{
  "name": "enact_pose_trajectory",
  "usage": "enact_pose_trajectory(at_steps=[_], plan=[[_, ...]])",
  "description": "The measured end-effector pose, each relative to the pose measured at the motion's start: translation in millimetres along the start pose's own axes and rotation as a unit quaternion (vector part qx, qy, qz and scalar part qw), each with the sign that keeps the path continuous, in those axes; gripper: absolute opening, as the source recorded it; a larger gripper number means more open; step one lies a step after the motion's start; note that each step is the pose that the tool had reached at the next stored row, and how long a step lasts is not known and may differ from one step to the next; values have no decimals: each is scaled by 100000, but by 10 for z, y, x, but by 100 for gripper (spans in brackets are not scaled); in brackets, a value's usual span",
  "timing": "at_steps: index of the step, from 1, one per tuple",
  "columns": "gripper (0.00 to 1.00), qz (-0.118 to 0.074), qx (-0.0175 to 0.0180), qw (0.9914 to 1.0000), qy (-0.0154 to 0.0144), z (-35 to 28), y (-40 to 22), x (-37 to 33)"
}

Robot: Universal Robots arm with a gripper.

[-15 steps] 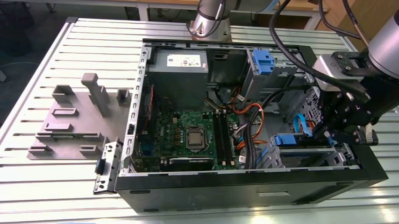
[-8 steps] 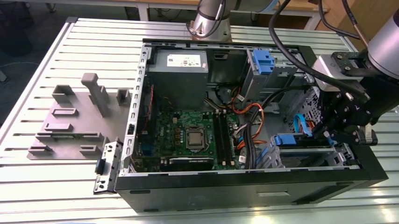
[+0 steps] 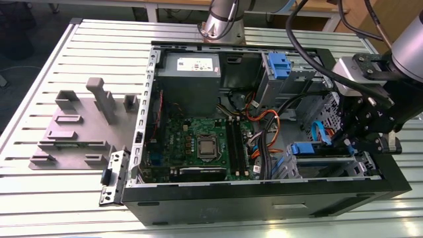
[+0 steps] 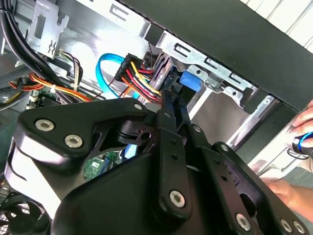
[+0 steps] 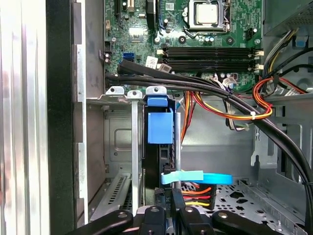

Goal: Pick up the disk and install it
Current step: 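Insert the second disk wire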

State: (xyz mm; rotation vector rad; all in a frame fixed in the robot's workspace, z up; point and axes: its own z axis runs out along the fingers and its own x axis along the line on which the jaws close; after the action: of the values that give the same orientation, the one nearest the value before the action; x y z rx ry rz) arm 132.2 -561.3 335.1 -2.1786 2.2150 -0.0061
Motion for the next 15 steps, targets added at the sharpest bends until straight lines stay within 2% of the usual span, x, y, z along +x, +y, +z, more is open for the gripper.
enact_pose_trajectory(at_steps=[15], plan=[[17, 7, -69, 100000, 11, -6, -7, 0]])
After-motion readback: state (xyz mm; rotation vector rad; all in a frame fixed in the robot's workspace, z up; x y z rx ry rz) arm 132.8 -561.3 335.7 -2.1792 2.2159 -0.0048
